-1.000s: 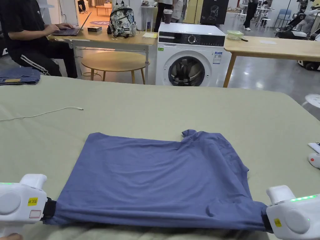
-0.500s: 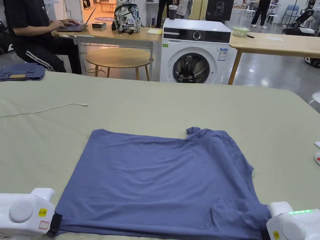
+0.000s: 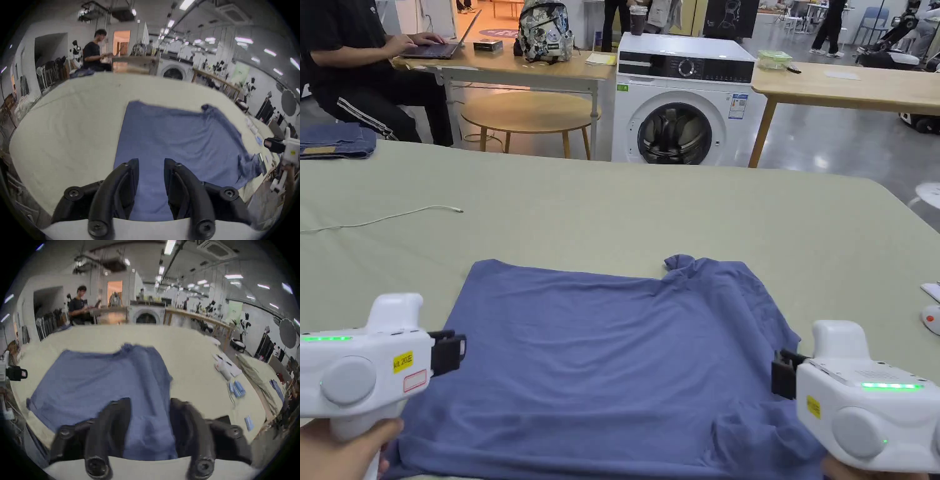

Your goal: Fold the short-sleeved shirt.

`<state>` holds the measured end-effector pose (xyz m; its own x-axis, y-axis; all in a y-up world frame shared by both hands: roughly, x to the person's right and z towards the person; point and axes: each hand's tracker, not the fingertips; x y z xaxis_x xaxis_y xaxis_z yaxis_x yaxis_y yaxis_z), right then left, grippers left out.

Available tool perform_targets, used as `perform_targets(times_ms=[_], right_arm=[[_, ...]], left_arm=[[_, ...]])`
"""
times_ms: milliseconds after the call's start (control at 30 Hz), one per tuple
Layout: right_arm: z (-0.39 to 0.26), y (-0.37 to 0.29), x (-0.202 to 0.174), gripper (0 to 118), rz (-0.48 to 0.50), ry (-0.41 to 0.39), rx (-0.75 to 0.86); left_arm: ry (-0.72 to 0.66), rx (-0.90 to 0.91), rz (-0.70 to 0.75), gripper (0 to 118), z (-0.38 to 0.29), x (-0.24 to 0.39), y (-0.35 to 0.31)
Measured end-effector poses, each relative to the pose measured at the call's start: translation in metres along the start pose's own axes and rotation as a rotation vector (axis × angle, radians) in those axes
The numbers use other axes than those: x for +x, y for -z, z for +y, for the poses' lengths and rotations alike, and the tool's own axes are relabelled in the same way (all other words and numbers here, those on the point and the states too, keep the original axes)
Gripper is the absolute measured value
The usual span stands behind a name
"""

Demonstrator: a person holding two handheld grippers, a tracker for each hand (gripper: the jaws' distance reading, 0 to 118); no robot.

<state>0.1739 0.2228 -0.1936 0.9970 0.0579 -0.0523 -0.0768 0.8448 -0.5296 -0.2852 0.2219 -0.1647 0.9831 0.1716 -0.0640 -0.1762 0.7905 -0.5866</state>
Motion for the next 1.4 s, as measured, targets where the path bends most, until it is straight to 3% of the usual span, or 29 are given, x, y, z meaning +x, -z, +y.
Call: perform_targets(times_ms=[33, 100, 233, 333, 833, 867, 933, 1033, 1233, 1400], right_arm=[[0.001, 0.000, -0.008, 7, -0.007, -0.001, 0.027], [0.003, 0.000, -0.021, 1, 0.004, 0.020, 0.079], [0.006, 0.001, -0.035, 0, 0.032, 0.047, 0.109], [0.007, 0.000, -0.043, 0, 0.013, 0.036, 0.123], [-0.006, 0.015, -0.040, 0, -0.007, 0.010, -0.015], [-0.008, 0.017, -0.041, 0, -0.005, 0.010, -0.027], [-0.012, 0.019, -0.043, 0, 0.000, 0.006, -0.041], [-0.018, 0.021, -0.047, 0, 0.008, -0.008, -0.061], [-0.023, 0.023, -0.048, 0, 0.011, -0.019, -0.083], [-0.027, 0.024, -0.044, 0, 0.010, -0.022, -0.102]], left_arm=[[0.005, 0.051, -0.003, 25, 0.001, 0.005, -0.002], [0.024, 0.099, 0.006, 5, 0.005, 0.016, -0.005], [0.043, 0.228, 0.020, 0, 0.007, 0.034, -0.016], [0.048, 0.221, 0.042, 0, 0.009, 0.031, -0.010], [0.011, -0.332, 0.149, 0, -0.021, -0.040, 0.014], [-0.015, -0.386, 0.129, 5, -0.024, -0.047, 0.018], [-0.057, -0.431, 0.131, 33, -0.031, -0.051, 0.016], [-0.049, -0.460, 0.172, 51, -0.041, -0.058, 0.020], [-0.096, -0.514, 0.218, 62, -0.065, -0.063, 0.031], [-0.024, -0.549, 0.228, 62, -0.077, -0.055, 0.041]])
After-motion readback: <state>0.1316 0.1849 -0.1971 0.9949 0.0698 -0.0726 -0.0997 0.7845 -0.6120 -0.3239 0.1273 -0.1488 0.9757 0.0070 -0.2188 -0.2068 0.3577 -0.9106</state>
